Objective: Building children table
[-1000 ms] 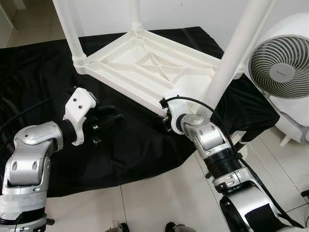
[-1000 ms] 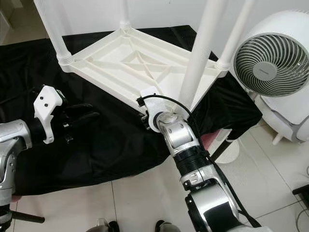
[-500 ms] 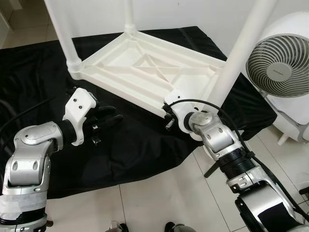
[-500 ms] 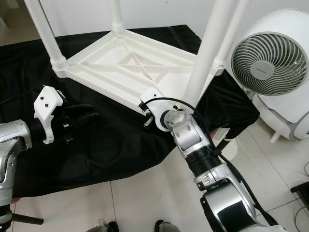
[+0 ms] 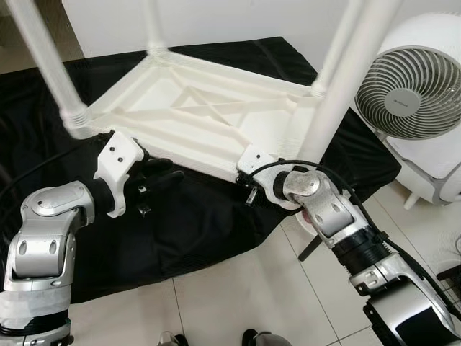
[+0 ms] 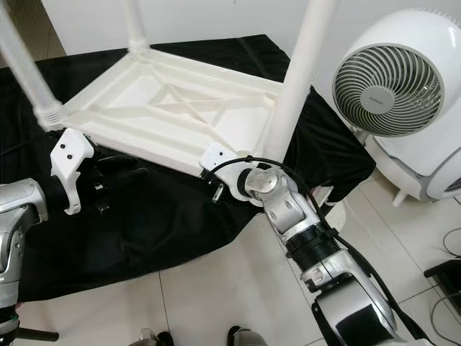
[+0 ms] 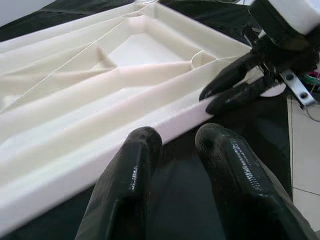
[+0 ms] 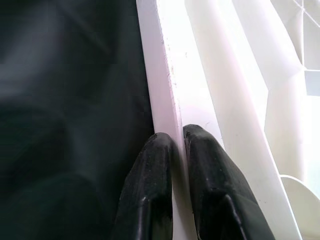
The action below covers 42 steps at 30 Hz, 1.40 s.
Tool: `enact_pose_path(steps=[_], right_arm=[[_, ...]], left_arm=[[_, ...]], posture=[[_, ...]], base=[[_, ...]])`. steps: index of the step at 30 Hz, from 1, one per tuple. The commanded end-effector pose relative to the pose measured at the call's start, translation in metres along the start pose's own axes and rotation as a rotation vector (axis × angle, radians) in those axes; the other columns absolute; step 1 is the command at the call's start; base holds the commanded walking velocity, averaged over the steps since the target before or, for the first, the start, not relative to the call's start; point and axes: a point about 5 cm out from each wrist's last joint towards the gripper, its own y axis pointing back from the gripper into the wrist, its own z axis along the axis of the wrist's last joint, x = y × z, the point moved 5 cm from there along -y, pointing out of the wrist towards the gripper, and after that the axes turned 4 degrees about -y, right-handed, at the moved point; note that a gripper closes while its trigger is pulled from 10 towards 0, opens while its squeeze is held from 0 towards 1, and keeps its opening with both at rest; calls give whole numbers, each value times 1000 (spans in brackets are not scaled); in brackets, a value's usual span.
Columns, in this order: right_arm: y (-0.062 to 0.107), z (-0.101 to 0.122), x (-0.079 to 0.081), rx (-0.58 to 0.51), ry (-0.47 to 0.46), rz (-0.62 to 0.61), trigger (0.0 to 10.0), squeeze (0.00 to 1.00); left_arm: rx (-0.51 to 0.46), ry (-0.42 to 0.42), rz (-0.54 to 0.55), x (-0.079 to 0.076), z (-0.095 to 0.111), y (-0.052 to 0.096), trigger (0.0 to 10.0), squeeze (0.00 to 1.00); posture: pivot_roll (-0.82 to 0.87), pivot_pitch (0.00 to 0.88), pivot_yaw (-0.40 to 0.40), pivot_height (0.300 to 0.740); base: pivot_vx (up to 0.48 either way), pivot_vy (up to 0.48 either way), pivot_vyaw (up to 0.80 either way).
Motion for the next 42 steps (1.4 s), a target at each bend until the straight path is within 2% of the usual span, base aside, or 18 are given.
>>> enact_pose_path(steps=[1,3,7,10,12,13,17,23,24,26,27,30,31,34,36,37,39,42], right_arm=[[-9,33,31,-157,65,165,10000,0],[-8,34,36,-174,105,202,10000,0],[-13,33,31,-164,187,163,10000,0],[-18,31,24,-136,208,114,10000,0],[-24,30,13,-111,199,36,10000,0],[-24,30,13,-111,199,36,10000,0],[-33,42,-1,-157,128,-105,10000,0],[-35,47,-2,-194,110,-156,10000,0],[-33,47,-1,-208,92,-158,10000,294],[-33,46,0,-217,79,-159,10000,294],[-30,47,4,-234,59,-132,10000,1000],[-21,52,13,-288,66,-61,10000,1000],[-16,56,14,-321,69,-48,10000,0],[-9,62,15,-355,60,-36,10000,0],[9,67,22,-407,43,30,10000,0],[9,67,22,-407,43,30,10000,0],[27,65,37,-430,19,108,10000,0],[38,56,44,-422,-33,87,10000,0]], left_arm=[[22,9,177,16,-3,4,10000,0],[24,9,178,16,-4,4,10000,0],[23,11,178,15,-4,3,10000,0],[21,12,179,15,-3,3,10000,0],[19,12,180,15,-3,2,10000,0],[19,12,180,15,-3,2,10000,0],[10,14,184,15,-1,0,10000,0],[4,8,191,16,2,-1,10000,0],[3,7,192,17,2,0,10000,0],[3,7,192,17,2,1,10000,0],[4,6,193,17,2,1,10000,0],[6,6,194,18,2,1,10000,0],[5,6,194,18,2,1,10000,0],[4,6,196,19,2,1,10000,0],[21,-13,223,23,-1,1,10000,0],[21,-13,223,23,-1,1,10000,0],[46,-31,288,32,-5,2,10000,0],[63,-34,378,44,-8,3,10000,0]], posture=[[-44,165,33,740],[-44,165,33,740],[-39,158,32,740],[-39,158,32,740],[-41,153,32,740],[-41,153,32,740],[-43,154,33,740],[-41,158,33,740],[-40,161,35,740],[-40,161,35,740],[-40,162,37,740],[-40,161,39,740],[-40,161,40,740],[-40,161,40,740],[-40,156,40,740],[-40,156,40,740],[-38,152,37,740],[-39,147,35,740]], base=[[0,0,0],[0,0,0],[0,0,0],[0,0,0],[0,0,0],[0,0,0],[0,0,0],[0,0,0],[0,0,0],[0,0,0],[0,0,0],[0,0,0],[0,0,0],[0,0,0],[0,0,0],[0,0,0],[0,0,0],[0,0,0]])
